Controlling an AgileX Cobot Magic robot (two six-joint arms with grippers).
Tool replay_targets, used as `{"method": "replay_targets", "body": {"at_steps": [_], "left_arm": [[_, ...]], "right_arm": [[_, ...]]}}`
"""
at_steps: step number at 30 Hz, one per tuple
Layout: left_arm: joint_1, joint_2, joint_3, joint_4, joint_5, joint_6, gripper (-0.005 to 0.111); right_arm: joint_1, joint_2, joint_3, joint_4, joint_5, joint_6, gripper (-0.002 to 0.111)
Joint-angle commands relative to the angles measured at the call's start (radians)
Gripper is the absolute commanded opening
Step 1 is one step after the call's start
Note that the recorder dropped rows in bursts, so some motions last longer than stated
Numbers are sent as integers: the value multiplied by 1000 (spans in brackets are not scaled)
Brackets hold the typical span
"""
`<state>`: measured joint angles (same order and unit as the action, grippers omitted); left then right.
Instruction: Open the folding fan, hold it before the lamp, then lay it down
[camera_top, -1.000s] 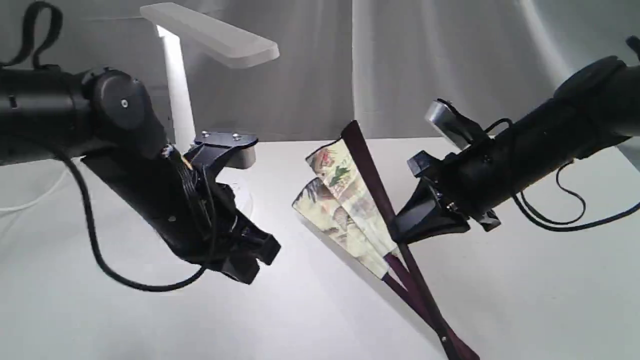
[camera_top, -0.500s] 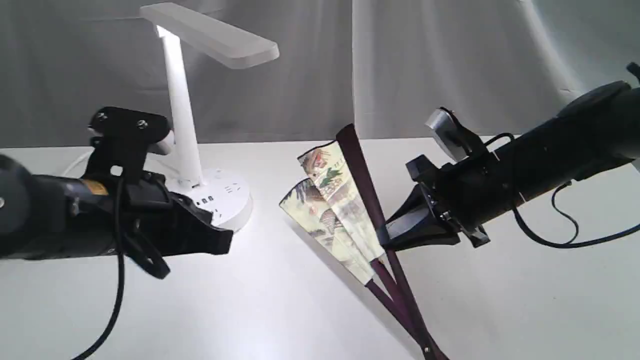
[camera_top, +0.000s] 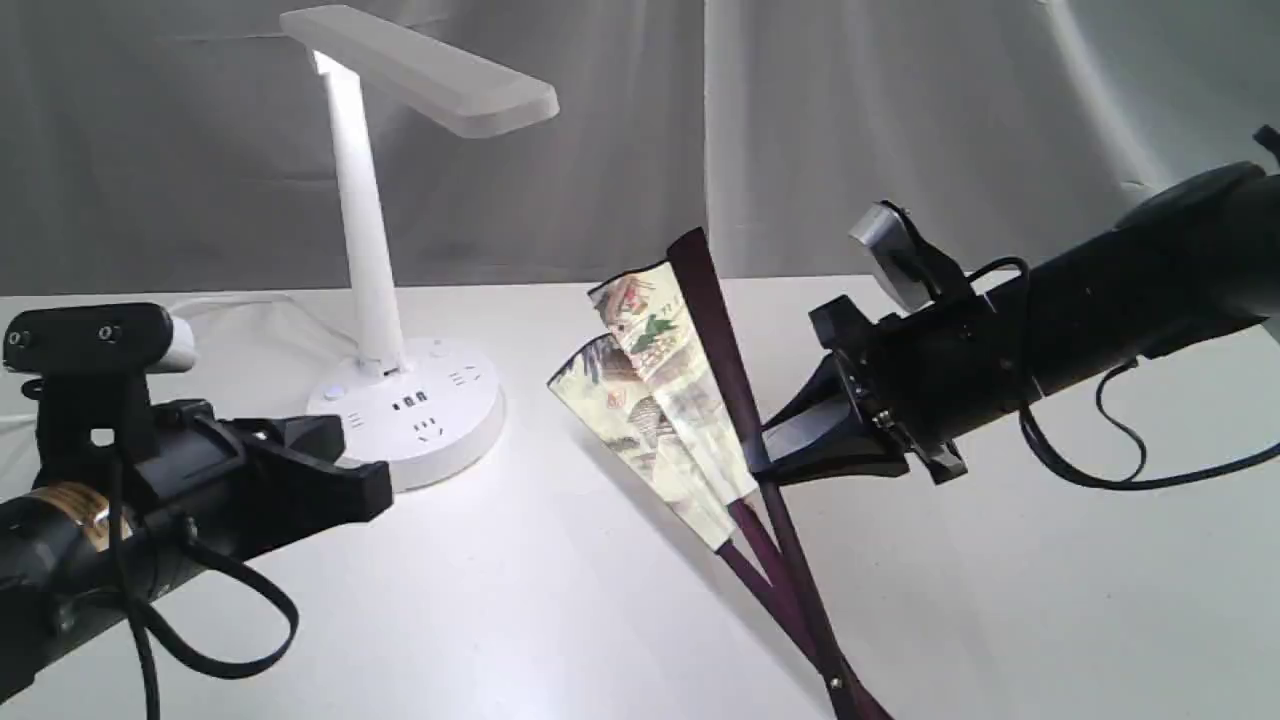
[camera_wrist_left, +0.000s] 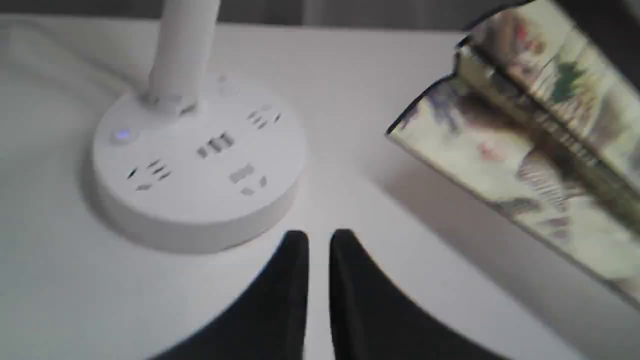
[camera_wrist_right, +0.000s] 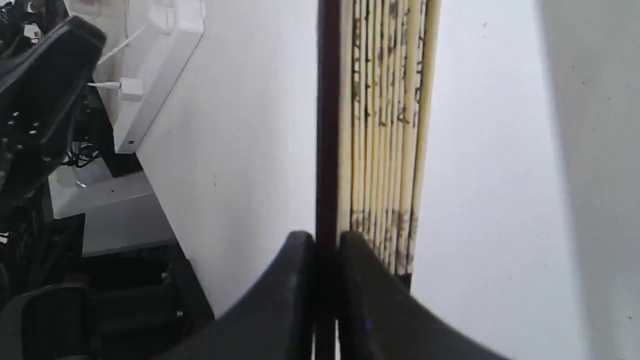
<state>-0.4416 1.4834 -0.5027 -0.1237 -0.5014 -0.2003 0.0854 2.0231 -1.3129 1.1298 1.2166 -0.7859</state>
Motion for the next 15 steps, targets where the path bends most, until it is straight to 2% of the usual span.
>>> {"method": "replay_targets", "body": {"at_steps": [1, 4, 9, 15], "left_arm": [[1, -4, 18, 239, -138, -295, 7], [1, 14, 18, 283, -128, -495, 7], [1, 81, 18, 285, -181, -642, 11], [1, 188, 18, 295, -361, -914, 37]], "right_arm": [[-5, -11, 2, 30, 4, -21, 0], [-5, -11, 2, 40, 4, -38, 0], [-5, -11, 2, 86, 4, -71, 0], [-5, -11, 2, 91, 4, -77, 0]]}}
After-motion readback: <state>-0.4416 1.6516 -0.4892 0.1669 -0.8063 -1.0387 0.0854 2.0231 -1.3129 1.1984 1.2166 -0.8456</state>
